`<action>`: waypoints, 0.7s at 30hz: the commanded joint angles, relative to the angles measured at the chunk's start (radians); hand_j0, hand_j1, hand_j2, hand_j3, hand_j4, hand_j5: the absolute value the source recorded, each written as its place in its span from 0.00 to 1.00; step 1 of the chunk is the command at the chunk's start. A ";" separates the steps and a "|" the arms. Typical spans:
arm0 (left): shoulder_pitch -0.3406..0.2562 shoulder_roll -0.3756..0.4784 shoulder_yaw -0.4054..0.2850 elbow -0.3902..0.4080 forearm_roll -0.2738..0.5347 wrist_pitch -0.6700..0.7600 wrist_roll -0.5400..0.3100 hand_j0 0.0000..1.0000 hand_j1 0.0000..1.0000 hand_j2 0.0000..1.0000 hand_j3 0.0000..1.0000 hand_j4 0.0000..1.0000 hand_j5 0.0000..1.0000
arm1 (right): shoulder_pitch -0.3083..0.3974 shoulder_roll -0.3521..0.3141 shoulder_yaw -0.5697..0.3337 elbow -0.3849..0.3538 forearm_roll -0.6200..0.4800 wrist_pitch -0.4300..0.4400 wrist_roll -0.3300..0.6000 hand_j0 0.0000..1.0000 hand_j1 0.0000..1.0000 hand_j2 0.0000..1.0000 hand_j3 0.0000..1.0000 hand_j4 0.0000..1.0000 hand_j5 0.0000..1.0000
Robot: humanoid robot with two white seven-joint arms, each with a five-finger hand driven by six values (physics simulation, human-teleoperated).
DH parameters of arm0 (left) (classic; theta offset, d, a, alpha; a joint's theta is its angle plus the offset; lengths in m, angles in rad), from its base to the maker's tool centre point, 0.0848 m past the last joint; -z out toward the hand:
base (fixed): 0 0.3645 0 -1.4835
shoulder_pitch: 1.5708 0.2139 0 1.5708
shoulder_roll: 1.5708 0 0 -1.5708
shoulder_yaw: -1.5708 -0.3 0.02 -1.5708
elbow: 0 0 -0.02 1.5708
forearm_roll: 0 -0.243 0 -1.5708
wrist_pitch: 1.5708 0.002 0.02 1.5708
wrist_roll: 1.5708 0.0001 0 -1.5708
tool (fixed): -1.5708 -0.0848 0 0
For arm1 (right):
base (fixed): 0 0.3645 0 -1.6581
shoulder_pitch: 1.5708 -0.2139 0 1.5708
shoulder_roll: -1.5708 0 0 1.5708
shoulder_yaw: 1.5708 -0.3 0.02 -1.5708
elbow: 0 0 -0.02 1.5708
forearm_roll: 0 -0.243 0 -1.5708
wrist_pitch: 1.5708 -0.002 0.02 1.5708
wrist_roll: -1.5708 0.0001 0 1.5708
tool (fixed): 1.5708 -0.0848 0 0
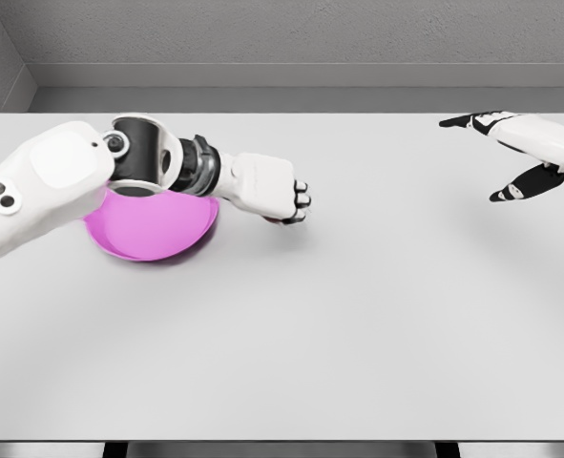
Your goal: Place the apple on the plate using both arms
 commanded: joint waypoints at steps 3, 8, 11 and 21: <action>0.003 0.093 0.059 -0.016 0.037 0.002 0.000 0.23 0.23 0.23 0.23 0.23 0.23 | -0.002 -0.001 0.000 0.000 -0.004 0.001 0.000 1.00 1.00 1.00 1.00 1.00 1.00; 0.005 0.185 0.067 -0.028 0.041 0.002 -0.012 0.23 0.23 0.23 0.23 0.23 0.23 | 0.000 -0.001 0.000 0.000 -0.004 0.001 0.000 1.00 1.00 1.00 1.00 1.00 1.00; 0.009 0.227 0.074 -0.027 0.038 0.002 -0.061 0.23 0.23 0.23 0.23 0.23 0.23 | 0.000 -0.001 0.000 0.001 -0.004 0.001 0.000 1.00 1.00 1.00 1.00 1.00 1.00; 0.037 0.230 0.071 -0.019 -0.032 0.002 -0.104 0.38 0.38 0.38 0.38 0.38 0.38 | 0.000 -0.001 0.000 0.001 -0.004 0.001 0.000 1.00 1.00 1.00 1.00 1.00 1.00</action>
